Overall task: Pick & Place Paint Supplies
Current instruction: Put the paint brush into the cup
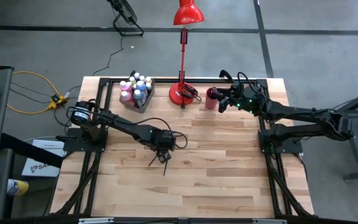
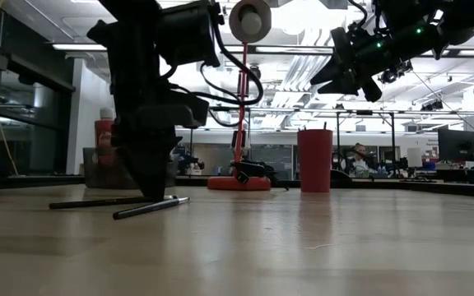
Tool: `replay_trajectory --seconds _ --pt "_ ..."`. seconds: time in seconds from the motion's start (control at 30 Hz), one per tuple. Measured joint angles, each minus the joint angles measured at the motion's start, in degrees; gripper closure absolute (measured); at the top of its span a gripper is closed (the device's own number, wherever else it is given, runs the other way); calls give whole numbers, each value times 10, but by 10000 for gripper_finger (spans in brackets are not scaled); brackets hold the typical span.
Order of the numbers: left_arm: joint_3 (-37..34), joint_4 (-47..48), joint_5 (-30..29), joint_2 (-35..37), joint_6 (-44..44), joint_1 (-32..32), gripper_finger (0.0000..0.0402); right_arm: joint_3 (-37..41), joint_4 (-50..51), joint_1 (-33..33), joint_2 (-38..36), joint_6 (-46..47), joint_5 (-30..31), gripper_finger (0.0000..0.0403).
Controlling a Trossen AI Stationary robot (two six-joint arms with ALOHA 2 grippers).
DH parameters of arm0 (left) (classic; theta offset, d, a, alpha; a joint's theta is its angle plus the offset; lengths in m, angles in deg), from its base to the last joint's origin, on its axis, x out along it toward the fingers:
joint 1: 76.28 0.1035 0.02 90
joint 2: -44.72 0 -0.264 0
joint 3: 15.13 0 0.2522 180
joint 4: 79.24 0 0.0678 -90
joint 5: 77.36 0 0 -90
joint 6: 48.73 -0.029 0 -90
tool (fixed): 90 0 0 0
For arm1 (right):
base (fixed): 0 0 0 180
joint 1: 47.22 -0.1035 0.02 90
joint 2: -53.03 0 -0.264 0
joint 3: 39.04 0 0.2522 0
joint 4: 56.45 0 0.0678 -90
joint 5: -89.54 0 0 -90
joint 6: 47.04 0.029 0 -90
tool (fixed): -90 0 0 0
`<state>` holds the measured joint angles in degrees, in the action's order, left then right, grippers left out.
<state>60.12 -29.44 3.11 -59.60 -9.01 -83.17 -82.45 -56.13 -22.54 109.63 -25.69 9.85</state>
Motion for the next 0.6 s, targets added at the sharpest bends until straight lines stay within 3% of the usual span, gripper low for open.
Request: replay_trajectory --seconds 0.23,0.6 --pt "-1 1 -41 0 -6 1 231 0 0 0 0 0 0 240" --pt "-2 -4 -50 -1 -24 1 231 0 0 0 0 0 0 240"
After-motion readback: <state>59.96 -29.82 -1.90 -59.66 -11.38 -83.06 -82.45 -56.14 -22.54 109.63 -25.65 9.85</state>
